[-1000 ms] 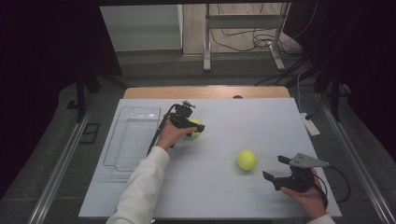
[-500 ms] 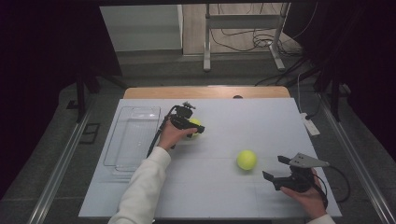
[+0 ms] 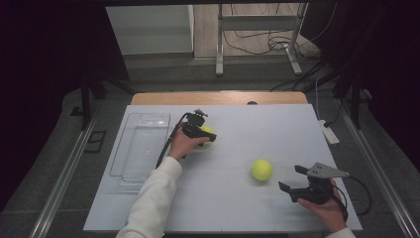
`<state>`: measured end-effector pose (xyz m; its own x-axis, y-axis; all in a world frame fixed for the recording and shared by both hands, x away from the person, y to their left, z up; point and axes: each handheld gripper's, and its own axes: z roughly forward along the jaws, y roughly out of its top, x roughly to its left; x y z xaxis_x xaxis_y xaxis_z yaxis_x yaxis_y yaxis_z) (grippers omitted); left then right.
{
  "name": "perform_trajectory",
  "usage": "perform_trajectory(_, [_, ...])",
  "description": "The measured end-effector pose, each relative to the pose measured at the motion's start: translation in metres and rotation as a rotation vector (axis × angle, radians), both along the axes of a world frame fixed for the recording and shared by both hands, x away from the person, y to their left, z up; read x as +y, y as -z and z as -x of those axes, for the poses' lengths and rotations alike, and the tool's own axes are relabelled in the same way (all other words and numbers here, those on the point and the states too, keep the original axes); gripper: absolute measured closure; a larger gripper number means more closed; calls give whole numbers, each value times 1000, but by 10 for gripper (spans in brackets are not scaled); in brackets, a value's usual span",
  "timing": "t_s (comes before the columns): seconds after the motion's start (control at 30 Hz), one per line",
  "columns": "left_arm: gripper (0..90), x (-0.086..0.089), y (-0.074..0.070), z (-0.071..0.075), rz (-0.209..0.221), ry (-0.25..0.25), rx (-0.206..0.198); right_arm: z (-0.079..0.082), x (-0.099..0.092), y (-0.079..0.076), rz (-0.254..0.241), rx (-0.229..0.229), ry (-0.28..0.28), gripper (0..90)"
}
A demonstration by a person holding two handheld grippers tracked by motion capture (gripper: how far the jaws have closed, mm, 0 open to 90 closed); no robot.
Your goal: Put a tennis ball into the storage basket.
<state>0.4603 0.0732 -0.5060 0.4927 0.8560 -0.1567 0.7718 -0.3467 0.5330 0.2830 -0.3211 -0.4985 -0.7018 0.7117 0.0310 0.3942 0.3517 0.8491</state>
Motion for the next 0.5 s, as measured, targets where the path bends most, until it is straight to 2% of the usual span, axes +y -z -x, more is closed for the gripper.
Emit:
perform_trajectory(0.1, [251,0,1,0,4,2,0,0,0,0,2,-1,1,105])
perform_trajectory(0.33, [264,0,0,1,-4,4,-3,0,0,0,1,-1,2,105])
perform_trajectory(0.5, [268,-1,-2,2,-12,16,-20,0,0,0,-1,-1,2,106])
